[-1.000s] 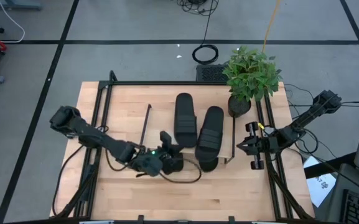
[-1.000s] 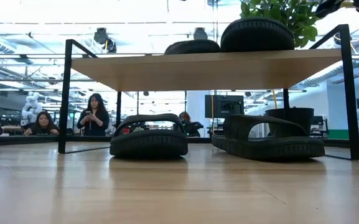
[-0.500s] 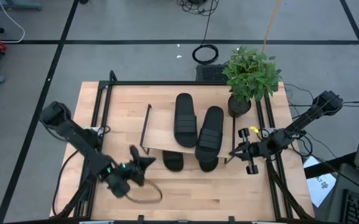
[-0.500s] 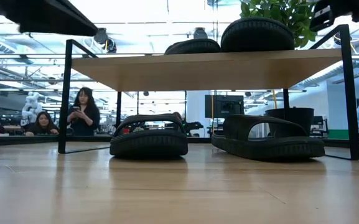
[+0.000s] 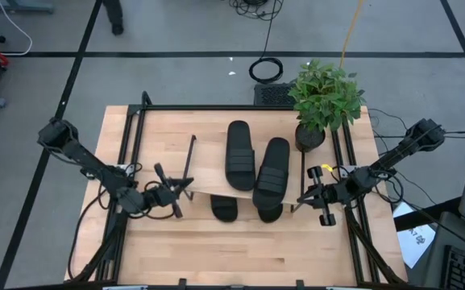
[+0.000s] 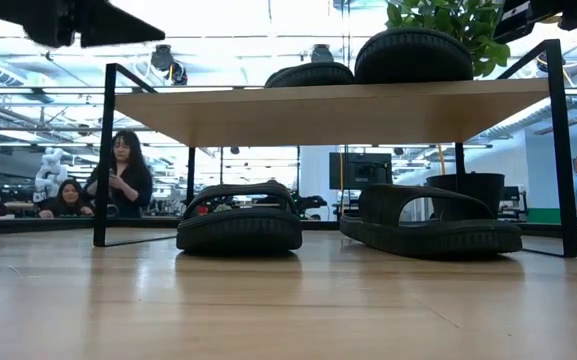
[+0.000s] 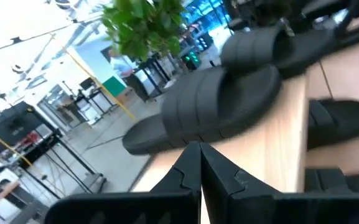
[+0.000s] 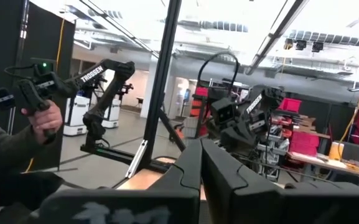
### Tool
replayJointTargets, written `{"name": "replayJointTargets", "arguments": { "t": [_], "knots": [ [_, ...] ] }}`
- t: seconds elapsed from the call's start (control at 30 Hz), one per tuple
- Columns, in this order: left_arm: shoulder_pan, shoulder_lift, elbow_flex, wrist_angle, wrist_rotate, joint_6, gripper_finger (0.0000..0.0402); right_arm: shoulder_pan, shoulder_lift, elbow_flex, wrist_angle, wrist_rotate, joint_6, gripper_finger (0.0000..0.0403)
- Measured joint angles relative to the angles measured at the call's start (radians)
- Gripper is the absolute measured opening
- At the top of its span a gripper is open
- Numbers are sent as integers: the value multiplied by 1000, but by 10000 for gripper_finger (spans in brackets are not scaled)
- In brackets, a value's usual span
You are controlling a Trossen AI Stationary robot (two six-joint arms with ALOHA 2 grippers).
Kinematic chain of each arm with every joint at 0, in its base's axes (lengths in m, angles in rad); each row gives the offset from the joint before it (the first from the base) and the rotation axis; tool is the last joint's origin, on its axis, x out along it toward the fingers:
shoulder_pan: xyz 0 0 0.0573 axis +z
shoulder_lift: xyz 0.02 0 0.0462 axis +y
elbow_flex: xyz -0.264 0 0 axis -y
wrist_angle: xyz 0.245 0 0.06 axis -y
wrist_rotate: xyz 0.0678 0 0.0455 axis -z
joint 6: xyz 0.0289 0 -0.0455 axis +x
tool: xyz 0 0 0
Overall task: Pick and place slides into the shelf
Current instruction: Adjust the shelf
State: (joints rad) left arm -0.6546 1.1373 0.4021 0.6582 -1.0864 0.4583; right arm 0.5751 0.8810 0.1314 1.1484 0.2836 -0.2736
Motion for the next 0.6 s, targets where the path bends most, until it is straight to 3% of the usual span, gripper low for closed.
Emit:
{"name": "replayJointTargets", "arguments": {
  "t": [0.27, 0.6],
  "knots": [
    [-1, -1, -69, -3, 81, -157, 3, 0, 0, 0, 8, 4, -7, 0],
    [-2, -2, -88, 4, 107, -206, 5, 0, 6, 0, 7, 6, -1, 0]
  ]
}}
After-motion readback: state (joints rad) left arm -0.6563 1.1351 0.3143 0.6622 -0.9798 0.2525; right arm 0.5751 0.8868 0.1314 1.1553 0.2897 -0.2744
